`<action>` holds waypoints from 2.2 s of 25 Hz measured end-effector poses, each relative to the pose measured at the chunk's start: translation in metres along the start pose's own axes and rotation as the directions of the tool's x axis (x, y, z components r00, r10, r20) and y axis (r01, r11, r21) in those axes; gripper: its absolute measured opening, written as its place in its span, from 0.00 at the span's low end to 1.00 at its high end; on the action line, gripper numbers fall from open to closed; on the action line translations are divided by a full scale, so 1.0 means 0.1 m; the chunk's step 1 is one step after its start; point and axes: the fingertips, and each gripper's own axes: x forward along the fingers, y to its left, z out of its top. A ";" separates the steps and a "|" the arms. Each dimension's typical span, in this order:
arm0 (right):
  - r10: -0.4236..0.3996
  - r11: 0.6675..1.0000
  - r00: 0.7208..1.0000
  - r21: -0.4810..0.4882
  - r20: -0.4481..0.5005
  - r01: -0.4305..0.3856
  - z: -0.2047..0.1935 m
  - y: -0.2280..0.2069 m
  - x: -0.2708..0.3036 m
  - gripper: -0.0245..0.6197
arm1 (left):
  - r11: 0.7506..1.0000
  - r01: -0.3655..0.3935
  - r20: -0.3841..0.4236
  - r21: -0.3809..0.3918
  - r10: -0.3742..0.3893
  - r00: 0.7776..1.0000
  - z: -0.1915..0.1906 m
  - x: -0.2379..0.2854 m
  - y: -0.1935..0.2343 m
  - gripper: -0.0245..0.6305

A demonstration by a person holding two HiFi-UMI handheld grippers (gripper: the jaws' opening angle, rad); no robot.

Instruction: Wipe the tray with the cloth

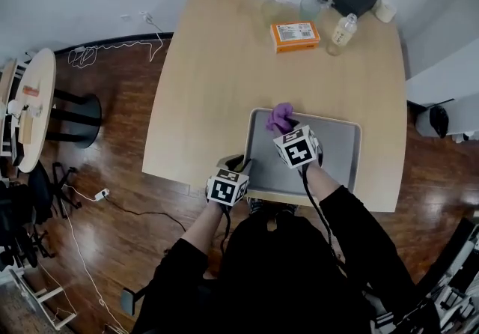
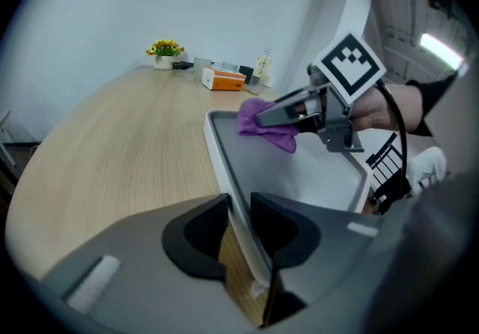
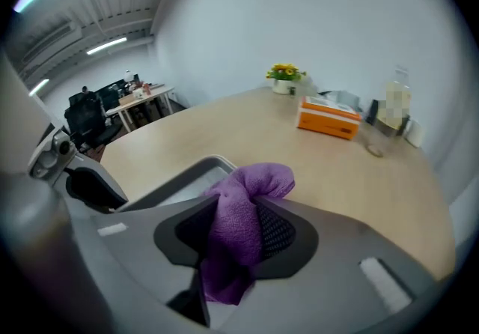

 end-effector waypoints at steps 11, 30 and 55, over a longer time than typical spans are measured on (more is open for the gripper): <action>-0.064 0.996 0.998 0.065 -0.029 0.066 -0.38 -0.34 -0.27 0.23 | 1.000 0.002 -0.002 0.001 -0.002 1.000 -0.02 -0.01 0.08 0.16; -0.082 0.996 0.993 0.027 -0.079 0.085 -0.63 -0.18 -0.44 0.23 | 1.000 -0.013 -0.018 -0.003 0.013 1.000 -0.01 0.00 0.03 0.16; -0.219 0.955 0.959 0.162 -0.181 0.248 -1.72 -1.23 -1.38 0.24 | 0.997 0.042 -0.003 -0.068 -0.042 0.999 -0.02 -0.03 0.04 0.17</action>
